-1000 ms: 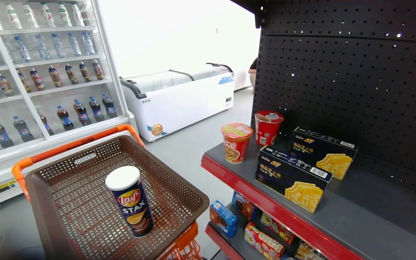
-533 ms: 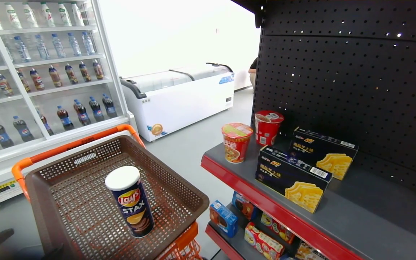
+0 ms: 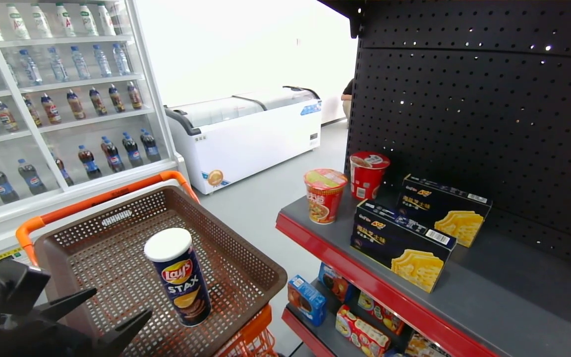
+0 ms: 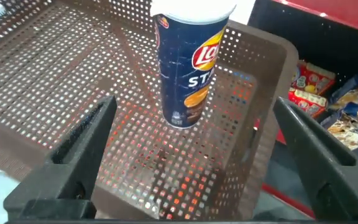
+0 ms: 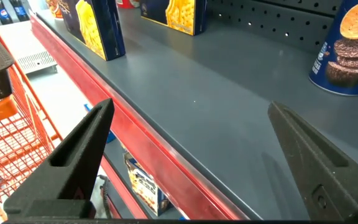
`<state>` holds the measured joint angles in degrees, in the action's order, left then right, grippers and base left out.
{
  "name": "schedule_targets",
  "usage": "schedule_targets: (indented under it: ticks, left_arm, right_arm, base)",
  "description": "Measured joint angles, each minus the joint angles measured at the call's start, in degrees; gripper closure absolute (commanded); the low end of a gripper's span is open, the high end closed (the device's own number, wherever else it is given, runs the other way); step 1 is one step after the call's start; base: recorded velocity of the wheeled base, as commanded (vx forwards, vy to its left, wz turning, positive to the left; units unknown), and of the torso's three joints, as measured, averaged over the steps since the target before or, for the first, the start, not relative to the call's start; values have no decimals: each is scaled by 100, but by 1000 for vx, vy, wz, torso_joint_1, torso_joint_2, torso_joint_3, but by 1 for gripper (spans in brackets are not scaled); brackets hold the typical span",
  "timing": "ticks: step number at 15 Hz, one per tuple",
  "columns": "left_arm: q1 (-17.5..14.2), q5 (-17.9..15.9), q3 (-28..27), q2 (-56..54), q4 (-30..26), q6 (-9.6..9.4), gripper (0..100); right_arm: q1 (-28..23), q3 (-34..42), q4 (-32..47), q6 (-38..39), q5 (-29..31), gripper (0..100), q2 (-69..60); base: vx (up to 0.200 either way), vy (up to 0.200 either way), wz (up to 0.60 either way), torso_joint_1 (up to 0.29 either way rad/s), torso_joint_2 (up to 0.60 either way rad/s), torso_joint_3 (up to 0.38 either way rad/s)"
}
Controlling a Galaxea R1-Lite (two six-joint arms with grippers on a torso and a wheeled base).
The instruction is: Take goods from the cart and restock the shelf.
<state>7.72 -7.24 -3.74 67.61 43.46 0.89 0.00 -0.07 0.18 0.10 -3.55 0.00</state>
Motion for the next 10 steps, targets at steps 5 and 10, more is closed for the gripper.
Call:
schedule_targets:
  ticks: [5, 10]
  left_arm:
    - [29, 2, 232, 1701, 2141, -2, 0]
    - [18, 10, 91, 3272, 3460, -11, 0]
  right_arm:
    - [0, 0, 0, 0, 0, 0, 0]
    - [0, 0, 0, 0, -1, 0, 0]
  base:
    - [0, 0, 0, 0, 0, 0]
    - [0, 0, 0, 0, 0, 0]
